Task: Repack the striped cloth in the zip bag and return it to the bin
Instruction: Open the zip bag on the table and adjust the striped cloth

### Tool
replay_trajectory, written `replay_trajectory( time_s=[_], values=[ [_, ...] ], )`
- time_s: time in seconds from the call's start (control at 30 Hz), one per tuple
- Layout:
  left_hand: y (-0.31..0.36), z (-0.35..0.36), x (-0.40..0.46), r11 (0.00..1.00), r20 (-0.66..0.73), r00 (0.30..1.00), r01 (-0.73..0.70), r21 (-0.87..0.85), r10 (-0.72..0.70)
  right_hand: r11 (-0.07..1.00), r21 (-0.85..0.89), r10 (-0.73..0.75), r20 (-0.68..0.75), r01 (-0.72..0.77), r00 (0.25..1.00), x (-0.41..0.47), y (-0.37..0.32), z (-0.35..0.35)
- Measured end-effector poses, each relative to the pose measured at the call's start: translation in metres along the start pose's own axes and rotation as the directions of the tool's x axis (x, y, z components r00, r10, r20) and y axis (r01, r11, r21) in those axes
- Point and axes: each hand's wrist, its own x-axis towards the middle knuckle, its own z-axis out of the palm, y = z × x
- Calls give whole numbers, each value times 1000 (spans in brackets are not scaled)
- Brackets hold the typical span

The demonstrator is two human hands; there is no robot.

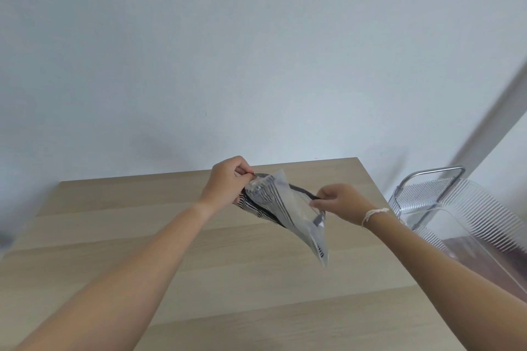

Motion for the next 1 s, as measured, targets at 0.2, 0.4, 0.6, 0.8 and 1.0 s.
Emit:
replay_trajectory(
  time_s=[0.2,0.4,0.6,0.8,1.0],
  values=[
    [4,-8,7,993,192,978,62,97,-80,987,152,-39,-143,60,989,-4,-1,2],
    [16,-5,14,961,351,936,-84,263,-15,980,-30,-201,-137,199,970,-1,-26,-8],
    [31,18,7,912,458,886,-244,331,71,900,-279,-342,23,334,940,1,-40,-3],
    [34,22,0,885,376,911,-307,350,168,967,-121,-221,49,226,974,-3,-38,-8],
    [30,12,-1,834,354,910,-359,419,215,997,41,-72,104,68,992,-8,-28,-19]
  ],
)
